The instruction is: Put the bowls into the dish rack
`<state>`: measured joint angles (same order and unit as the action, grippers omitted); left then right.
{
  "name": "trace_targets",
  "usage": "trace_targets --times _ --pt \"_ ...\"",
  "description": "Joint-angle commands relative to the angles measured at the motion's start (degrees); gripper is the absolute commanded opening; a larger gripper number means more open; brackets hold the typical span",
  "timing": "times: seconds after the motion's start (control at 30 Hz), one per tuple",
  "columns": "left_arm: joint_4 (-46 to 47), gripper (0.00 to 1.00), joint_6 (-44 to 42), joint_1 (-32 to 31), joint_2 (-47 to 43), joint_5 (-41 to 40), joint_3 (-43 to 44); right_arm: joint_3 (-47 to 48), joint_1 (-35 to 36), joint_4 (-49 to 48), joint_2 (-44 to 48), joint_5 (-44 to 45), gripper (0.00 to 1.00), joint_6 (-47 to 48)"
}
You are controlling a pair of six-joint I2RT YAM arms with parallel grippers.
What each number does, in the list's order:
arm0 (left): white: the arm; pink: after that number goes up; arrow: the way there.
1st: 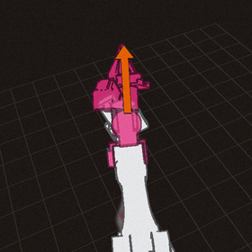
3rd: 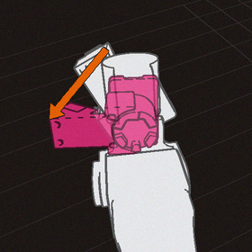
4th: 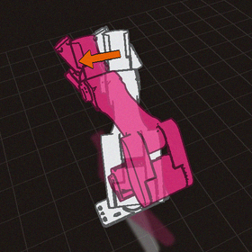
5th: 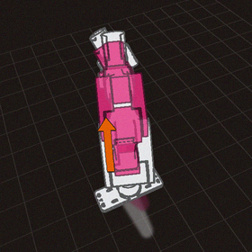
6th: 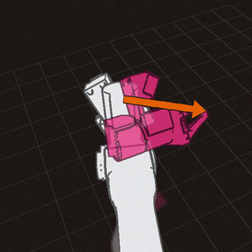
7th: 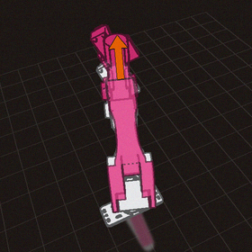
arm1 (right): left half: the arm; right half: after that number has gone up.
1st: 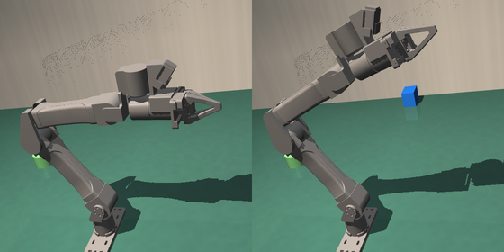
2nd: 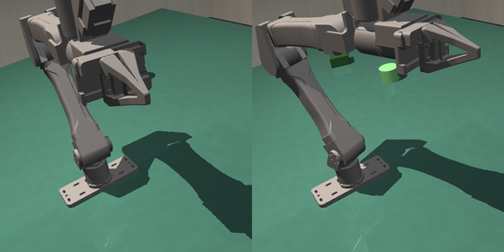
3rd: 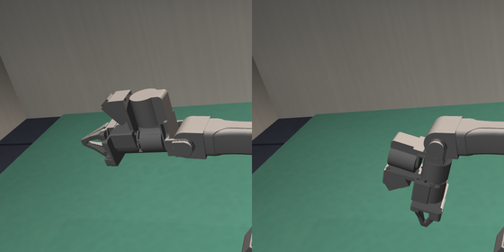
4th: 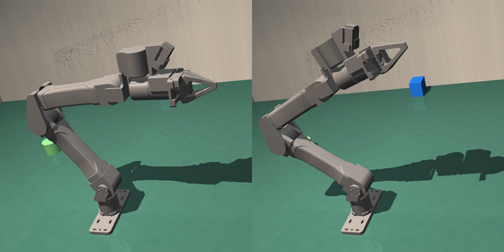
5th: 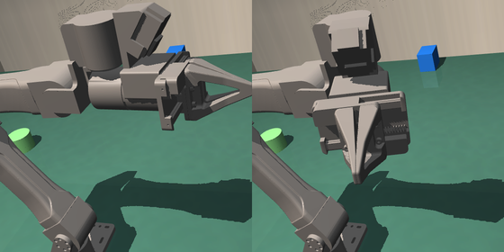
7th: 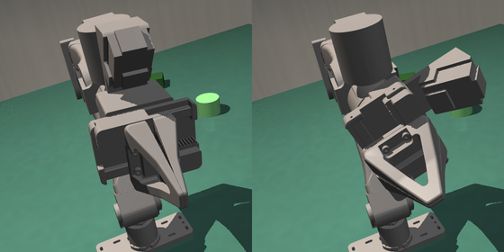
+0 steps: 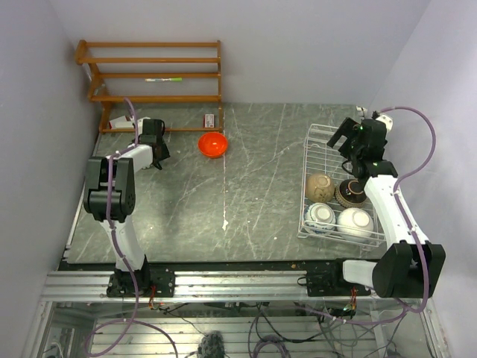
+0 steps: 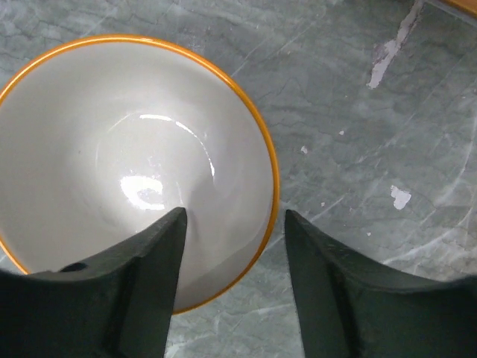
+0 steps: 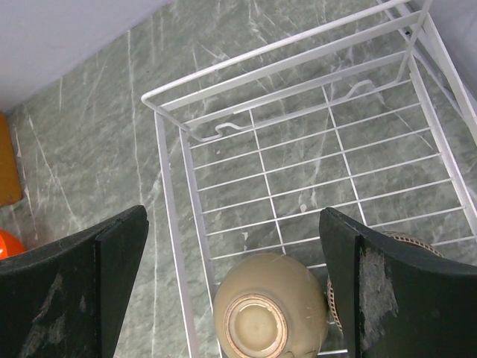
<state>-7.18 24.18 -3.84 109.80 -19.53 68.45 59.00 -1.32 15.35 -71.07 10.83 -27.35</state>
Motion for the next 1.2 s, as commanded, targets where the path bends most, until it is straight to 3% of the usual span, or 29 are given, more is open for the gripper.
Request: trace_targets --times 0.0,0.1,0.23,0.33,0.4,0.6,0.8,1.0,1.17 --pt "1.4 0.62 -1.0 0.1 1.0 -1.1 1.5 -0.7 0.3 -0.7 -0.7 0.0 0.98 0.8" --pt "1.0 0.45 -1.3 0.1 1.4 -0.5 1.9 -1.0 0.4 -0.9 -0.7 0.2 0.98 0.6" --pt "0.7 0.37 -1.1 0.1 1.5 -0.3 2.0 -1.0 0.4 -0.2 -0.3 0.5 0.98 0.8" --pt "0.7 0.15 -1.1 0.1 1.1 -0.5 1.6 -0.6 0.4 0.5 0.1 1.0 0.98 0.8" --pt "0.6 0.08 -1.3 0.1 1.0 -0.1 1.5 -0.1 0.4 0.9 0.4 1.0 0.98 0.9" --pt "1.2 0.07 -0.5 0.1 -2.8 5.3 0.2 1.6 0.6 2.2 0.9 -4.9 0.98 1.6" --pt "4.5 0.07 4.2 -1.0 -12.0 20.0 -0.7 2.3 0.5 3.6 1.9 -12.2 0.98 1.6" --pt "4.9 0.07 7.2 -11.0 -18.8 23.2 4.3 2.3 -0.1 3.5 3.4 -21.3 0.99 -0.8" --pt "16.7 0.07 16.0 -16.4 -21.9 32.1 3.1 2.1 -1.2 -1.3 4.4 -33.4 0.99 -6.5"
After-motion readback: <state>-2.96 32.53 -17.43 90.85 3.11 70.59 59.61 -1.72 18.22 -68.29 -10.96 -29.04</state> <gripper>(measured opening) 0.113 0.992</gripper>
